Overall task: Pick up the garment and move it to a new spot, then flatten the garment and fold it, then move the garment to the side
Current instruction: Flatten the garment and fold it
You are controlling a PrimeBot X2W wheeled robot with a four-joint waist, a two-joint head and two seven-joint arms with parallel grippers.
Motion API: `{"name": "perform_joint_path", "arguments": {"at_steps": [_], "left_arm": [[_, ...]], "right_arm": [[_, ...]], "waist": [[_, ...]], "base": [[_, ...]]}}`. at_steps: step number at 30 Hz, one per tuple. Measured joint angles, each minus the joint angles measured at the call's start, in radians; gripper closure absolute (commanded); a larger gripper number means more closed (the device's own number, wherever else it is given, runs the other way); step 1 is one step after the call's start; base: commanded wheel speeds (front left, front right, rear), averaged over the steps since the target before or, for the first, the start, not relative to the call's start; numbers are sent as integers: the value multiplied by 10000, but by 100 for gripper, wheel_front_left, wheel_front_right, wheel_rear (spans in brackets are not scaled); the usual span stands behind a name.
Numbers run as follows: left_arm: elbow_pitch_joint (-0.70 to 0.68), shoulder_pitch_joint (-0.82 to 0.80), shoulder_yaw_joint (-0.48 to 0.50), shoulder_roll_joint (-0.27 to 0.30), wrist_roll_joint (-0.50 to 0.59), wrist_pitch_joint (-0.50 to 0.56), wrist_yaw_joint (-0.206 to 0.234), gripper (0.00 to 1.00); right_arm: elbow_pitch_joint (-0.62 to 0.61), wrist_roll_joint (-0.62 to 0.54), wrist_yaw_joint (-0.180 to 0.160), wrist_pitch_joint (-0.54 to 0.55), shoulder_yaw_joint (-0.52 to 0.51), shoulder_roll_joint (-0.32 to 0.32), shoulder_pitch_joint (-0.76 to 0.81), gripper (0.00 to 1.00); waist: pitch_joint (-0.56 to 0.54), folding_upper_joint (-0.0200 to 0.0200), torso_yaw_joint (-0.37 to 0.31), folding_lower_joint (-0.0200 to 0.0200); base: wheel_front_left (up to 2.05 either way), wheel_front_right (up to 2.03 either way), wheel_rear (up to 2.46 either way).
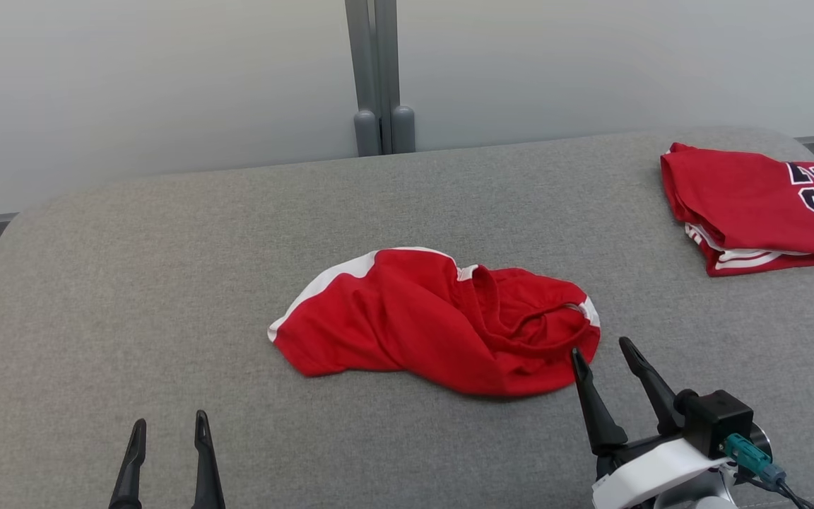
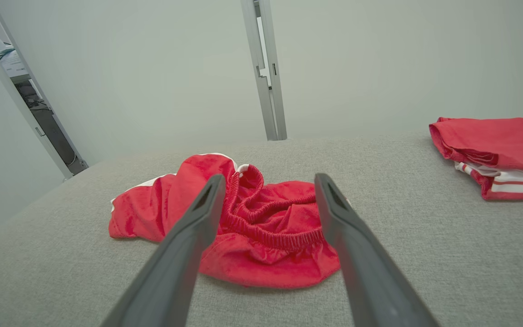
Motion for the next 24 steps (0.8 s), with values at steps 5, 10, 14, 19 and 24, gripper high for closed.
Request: {"name": "perform_joint_path", "arguments": {"at_steps": [5,10,14,19,24], "left_arm": [[40,0,-15,0,2,0,-8,0],[13,1,-102,0,29,0,8,0],[13,1,-134,-2,31,0,33,0],[48,1,-125,-2,31,0,33,0],[119,-2,-98,-2,31,0,-38,0]], "right_arm": [[8,0,0,0,0,2,22,0],[21,48,0,0,10,-15,25,0],[31,50,0,0,19,-29,26,0],[44,63,0,0,23,-46,26,0],[54,63,0,0,56,-46,26,0]], "waist": [[-36,0,39,0],[-39,0,75,0],[-43,0,94,0],[-42,0,92,0],[-24,0,73,0]], "base": [[0,0,0],[0,0,0],[0,0,0],[0,0,0],[0,0,0]]}}
